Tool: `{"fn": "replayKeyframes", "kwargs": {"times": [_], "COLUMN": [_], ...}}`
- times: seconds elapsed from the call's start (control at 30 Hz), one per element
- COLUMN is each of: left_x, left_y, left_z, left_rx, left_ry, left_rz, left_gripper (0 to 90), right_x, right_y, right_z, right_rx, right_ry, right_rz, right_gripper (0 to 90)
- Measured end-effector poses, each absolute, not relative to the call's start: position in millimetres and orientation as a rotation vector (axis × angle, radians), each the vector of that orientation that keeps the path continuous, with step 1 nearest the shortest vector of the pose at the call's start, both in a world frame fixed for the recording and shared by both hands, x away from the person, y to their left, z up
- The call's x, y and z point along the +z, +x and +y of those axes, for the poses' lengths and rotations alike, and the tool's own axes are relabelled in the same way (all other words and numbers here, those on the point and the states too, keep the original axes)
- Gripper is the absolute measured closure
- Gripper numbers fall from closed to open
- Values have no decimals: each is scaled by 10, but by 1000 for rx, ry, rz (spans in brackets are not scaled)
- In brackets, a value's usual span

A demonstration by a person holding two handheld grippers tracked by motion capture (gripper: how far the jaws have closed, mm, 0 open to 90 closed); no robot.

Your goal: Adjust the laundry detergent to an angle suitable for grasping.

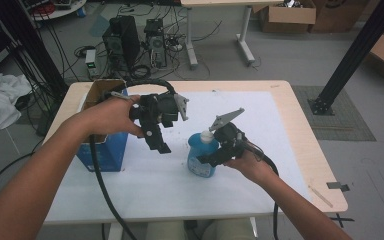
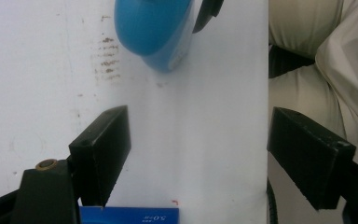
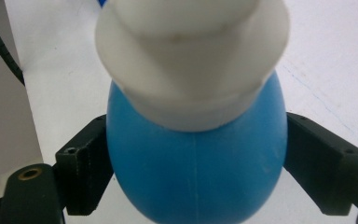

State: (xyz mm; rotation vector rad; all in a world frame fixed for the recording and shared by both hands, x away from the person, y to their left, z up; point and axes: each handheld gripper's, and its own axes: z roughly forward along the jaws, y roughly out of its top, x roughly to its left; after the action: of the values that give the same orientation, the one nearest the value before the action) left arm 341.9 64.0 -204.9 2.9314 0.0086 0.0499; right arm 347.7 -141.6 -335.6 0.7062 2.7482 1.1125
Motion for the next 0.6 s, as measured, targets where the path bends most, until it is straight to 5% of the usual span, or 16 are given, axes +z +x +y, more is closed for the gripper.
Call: {"fn": "replayKeyframes", "kwargs": {"times": [0.6], "left_x": [-2056], "left_y": [3417], "left_z": [646], "left_rx": [53], "left_ry": [2933], "left_rz": [9], "left_gripper": [227], "right_x": [-3378], "right_y": [3468], "right_z": [-1409], "right_rx": [1124], "right_ry": [706], "right_rz": [2749], "right_gripper": [260]}}
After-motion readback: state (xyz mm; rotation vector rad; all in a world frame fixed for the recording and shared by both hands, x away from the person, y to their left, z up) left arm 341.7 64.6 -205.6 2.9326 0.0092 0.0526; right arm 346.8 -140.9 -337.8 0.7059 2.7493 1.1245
